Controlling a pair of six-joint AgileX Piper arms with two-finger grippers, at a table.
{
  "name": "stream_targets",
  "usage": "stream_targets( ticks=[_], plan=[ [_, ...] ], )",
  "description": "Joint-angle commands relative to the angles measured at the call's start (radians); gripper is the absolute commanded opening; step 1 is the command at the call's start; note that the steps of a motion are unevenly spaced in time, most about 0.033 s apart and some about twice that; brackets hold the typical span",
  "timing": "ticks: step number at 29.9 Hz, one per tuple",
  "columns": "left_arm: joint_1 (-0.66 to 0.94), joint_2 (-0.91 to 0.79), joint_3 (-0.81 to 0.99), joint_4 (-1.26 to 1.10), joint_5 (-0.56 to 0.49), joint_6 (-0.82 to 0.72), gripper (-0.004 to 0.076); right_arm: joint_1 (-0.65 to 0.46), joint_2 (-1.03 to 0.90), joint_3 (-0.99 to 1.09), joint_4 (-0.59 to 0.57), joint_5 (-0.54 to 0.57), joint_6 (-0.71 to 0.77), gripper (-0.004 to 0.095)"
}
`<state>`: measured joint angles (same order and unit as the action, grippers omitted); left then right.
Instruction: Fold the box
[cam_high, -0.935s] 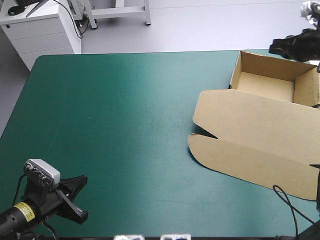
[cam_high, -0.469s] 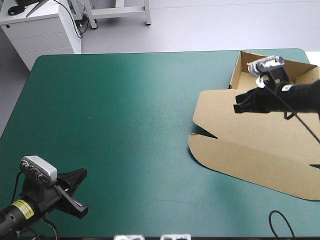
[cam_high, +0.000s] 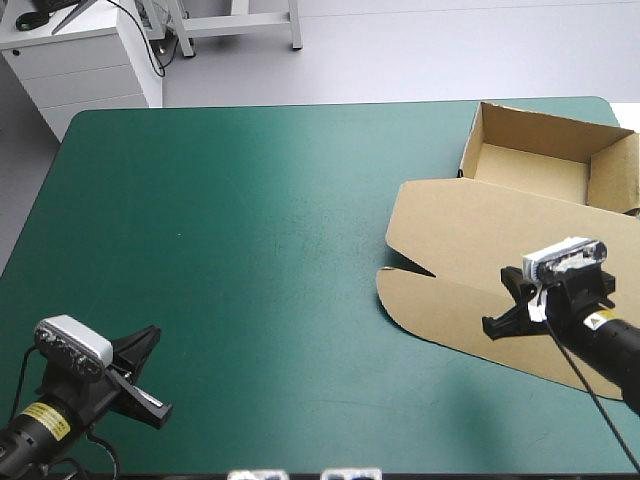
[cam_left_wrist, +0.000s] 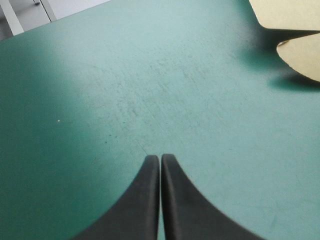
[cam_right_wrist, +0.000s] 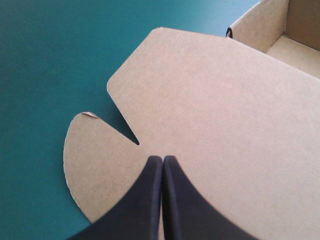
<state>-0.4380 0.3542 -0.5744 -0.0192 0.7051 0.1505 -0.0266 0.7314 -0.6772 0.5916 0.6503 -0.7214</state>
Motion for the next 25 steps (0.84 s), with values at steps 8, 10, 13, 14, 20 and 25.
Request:
stream_targets(
  ticks=[8,10,13,14,20,25],
  plan=[
    [-0.006,-0.164,0.098,-0.014,-0.086,-0.014,-0.0008,0.002,-0.270,0.189,0.038,-0.122,-0.003,-0.0016],
    [-0.006,-0.183,0.098,-0.015,-0.081,-0.014,-0.0008,0.002,-0.309,0.224,0.038,-0.127,0.007,-0.0016],
    [-0.006,-0.206,0.107,-0.017,-0.081,-0.014,-0.0008,0.002,-0.366,0.262,0.041,-0.129,0.010,-0.0016],
    [-0.006,-0.211,0.112,-0.020,-0.081,-0.012,-0.0008,0.002,-0.384,0.263,0.043,-0.129,0.010,-0.0016],
    [-0.006,-0.216,0.127,-0.052,-0.083,-0.003,-0.0008,0.001,-0.432,0.263,-0.020,-0.089,0.085,-0.0016],
    [-0.006,-0.216,0.127,-0.052,-0.083,-0.003,-0.0008,0.001,-0.436,0.265,-0.093,-0.060,0.175,-0.0018]
  ],
)
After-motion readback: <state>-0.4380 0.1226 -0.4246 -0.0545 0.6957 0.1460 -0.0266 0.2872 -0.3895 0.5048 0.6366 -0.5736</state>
